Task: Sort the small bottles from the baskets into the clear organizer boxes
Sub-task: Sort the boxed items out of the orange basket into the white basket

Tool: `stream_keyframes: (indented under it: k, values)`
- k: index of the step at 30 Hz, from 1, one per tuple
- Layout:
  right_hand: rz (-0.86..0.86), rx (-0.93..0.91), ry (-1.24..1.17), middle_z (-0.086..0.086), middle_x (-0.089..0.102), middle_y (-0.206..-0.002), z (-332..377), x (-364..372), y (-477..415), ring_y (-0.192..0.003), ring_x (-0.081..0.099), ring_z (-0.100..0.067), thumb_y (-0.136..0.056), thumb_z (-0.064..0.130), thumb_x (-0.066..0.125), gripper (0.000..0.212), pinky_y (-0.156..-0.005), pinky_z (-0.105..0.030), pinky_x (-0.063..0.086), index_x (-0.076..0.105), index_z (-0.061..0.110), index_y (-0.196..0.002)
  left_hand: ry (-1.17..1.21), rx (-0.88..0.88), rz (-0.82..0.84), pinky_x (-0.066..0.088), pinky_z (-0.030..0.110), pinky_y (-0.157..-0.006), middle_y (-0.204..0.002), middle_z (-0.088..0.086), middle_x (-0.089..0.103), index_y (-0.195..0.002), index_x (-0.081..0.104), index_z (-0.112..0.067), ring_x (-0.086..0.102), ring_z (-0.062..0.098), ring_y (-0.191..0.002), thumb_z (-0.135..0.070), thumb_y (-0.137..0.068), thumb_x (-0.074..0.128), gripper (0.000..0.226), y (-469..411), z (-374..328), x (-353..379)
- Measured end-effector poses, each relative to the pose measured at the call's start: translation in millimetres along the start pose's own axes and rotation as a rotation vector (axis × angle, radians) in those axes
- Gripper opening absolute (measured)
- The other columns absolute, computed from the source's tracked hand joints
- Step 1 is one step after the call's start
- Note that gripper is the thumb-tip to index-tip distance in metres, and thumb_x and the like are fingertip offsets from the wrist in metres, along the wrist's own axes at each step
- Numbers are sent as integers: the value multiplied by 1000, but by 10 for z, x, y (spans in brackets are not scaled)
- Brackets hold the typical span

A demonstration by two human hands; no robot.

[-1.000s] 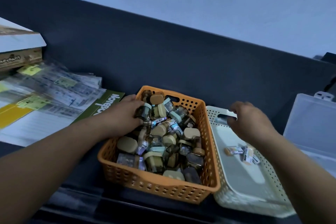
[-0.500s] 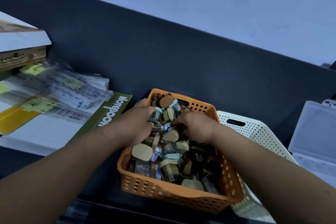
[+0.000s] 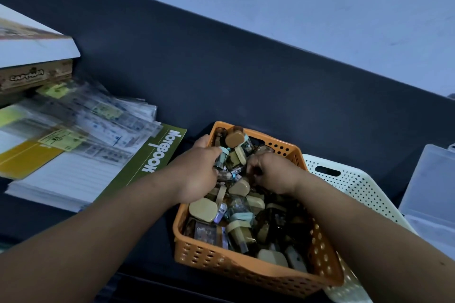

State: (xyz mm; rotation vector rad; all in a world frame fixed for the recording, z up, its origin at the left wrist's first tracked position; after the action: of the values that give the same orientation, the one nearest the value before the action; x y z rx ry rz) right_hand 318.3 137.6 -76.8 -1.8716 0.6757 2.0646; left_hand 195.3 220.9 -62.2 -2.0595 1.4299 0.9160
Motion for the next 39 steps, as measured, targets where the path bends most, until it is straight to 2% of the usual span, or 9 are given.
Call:
stream_keyframes:
  k: [4,8,16,19,22,26,31,35,39]
  values:
    - [-75,26,-234,1,64,-99,-64,-99,88,-91,60,-20,-86,17,67,17,-85,-36,51,60,31,-80,-13,-13,9,20,26,-110,-160,-8,-9,-150,26,-23,11,19,-147,-16,-97,49,59,0,3,7]
    - [-272,81,-478,7,62,-76,-188,-407,343,-71,55,-14,-84,12,71,17,-65,-24,44,60,23,-79,7,-30,20,19,25,-110,-160,-11,-9,-152,20,-23,10,17,-147,-17,-97,51,64,-7,29,17]
    - [-555,298,-461,-4,69,-74,-899,-895,1193,-71,64,-23,-86,17,69,10,-63,-34,48,62,17,-80,11,-43,-21,11,27,-114,-161,-6,0,-154,4,-19,5,13,-147,-22,-96,53,76,-13,24,-1]
    - [-465,445,-283,2,68,-71,-1142,-742,1345,-67,61,-18,-89,29,66,14,-62,-33,48,61,21,-78,36,-42,-40,30,31,-111,-154,-4,28,-148,22,-20,32,16,-138,-21,-93,57,66,-1,-1,-37]
    - [-418,498,-183,4,67,-96,-1152,-657,1329,-80,60,-17,-88,29,67,12,-68,-31,46,62,20,-95,104,-48,-36,44,32,-97,-132,-6,51,-135,39,-27,51,13,-116,-19,-91,60,50,14,-47,-55]
    - [-463,225,-265,7,60,-105,-552,-790,1040,-89,60,-12,-87,23,68,22,-74,-23,40,64,23,-109,185,-63,15,45,26,-86,-115,-11,54,-129,43,-28,55,10,-106,-16,-91,61,44,27,-67,-43]
    - [-84,64,-178,10,64,-104,23,-408,497,-96,61,-12,-91,15,61,28,-77,-20,42,65,27,-115,277,-97,73,46,17,-72,-100,-19,54,-142,30,-29,55,-1,-90,-14,-95,56,56,88,-50,-7]
    - [170,119,43,1,57,-133,-55,-71,249,-117,54,-21,-88,4,57,50,-90,-28,45,57,28,-132,194,-84,57,37,20,-90,-141,-6,45,-151,16,-25,45,4,-113,-16,-97,53,66,111,-53,-30]
    - [277,112,147,-1,55,-134,-83,71,190,-115,54,-23,-88,6,56,54,-91,-32,49,53,29,-136,186,-72,70,29,18,-91,-149,-4,37,-152,12,-24,37,3,-117,-15,-98,50,66,109,-65,-29]
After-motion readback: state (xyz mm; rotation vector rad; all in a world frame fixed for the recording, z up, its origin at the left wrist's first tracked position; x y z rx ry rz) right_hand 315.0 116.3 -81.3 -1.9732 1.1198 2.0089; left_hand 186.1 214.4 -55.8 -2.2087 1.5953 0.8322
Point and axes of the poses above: each hand's wrist, its own y-axis away from the middle knuckle, its own x-axis out of the palm, z = x × y, the point moved 10 cm from there along -y, towards the middle knuckle
